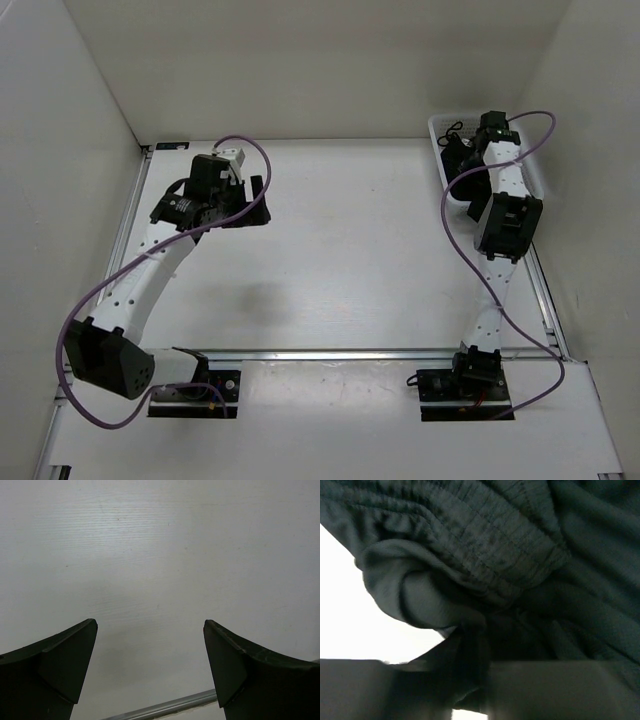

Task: Fold and stack the shorts
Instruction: Grab the shorts from the pile, then move the shorts to the center of the board

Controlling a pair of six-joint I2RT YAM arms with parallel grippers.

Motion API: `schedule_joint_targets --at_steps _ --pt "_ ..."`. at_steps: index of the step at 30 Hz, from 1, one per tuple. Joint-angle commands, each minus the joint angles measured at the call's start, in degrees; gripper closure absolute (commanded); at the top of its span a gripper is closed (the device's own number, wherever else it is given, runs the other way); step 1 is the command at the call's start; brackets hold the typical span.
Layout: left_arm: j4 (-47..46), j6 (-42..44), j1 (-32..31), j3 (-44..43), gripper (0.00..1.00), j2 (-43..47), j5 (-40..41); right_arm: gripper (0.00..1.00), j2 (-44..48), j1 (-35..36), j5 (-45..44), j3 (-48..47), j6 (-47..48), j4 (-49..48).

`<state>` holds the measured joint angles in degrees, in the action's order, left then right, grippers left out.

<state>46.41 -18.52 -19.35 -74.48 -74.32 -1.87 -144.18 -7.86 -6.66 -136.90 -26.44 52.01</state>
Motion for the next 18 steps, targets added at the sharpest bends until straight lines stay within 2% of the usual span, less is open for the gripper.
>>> schedule_joint_targets --at_steps 1,2,4,11,16,18 --pt "-0.62 -0.37 -0.16 -3.13 0.00 -0.90 -0.15 0.88 5.65 0.21 -0.19 1.10 -1.07 -4.46" --pt "-0.62 -0.37 -0.16 -3.74 0.00 -1.61 -0.76 1.00 8.36 0.21 -0.20 2.33 -1.07 -5.07" --pt "-0.62 -0.37 -0.16 -4.35 0.00 -2.22 -1.55 1.00 11.62 0.21 -0.73 2.95 0.15 -5.07" --pt "-0.62 -0.90 -0.16 -4.36 0.00 0.58 -2.09 1.00 34.03 4.07 2.60 3.04 6.48 -5.07" --pt "-0.62 -2.48 0.37 -3.31 0.00 6.64 1.51 1.00 47.03 8.55 13.32 -0.91 8.33 -5.07" --pt "-0.62 -3.10 1.07 -3.31 0.00 7.79 2.04 1.00 49.60 12.15 18.22 -2.05 8.33 -5.07"
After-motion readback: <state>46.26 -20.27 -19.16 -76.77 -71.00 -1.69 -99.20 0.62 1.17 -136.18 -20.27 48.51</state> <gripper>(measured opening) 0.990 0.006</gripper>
